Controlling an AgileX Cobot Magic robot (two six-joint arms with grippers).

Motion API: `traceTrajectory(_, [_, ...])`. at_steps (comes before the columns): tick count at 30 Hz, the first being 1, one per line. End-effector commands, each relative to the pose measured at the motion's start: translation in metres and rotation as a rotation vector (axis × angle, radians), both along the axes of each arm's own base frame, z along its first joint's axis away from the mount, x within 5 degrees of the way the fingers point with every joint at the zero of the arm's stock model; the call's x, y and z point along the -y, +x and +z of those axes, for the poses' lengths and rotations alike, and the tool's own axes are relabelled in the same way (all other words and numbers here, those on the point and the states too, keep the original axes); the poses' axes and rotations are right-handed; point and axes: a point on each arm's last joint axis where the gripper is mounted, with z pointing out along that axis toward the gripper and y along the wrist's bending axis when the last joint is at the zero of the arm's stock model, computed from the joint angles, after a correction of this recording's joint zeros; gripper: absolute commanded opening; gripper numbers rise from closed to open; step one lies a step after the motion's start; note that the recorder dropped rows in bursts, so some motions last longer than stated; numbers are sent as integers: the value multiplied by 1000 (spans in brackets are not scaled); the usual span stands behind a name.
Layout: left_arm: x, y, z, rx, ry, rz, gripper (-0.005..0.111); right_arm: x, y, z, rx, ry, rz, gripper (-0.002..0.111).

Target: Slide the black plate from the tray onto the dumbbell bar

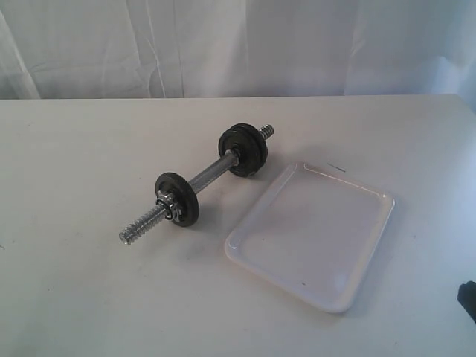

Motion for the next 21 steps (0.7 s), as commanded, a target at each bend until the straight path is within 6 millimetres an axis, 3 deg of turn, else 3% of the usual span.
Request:
traceTrajectory(1, [1, 0, -1, 0, -9, -7, 0, 4, 1, 0, 1, 1, -83, 0])
traceTrajectory(13, [1, 0, -1, 0, -9, -7, 0, 19, 3, 0, -7, 39, -374, 0])
traceTrajectory(21, [1, 0, -1, 0, -9, -7, 0, 20, 3, 0, -4, 40, -396, 0])
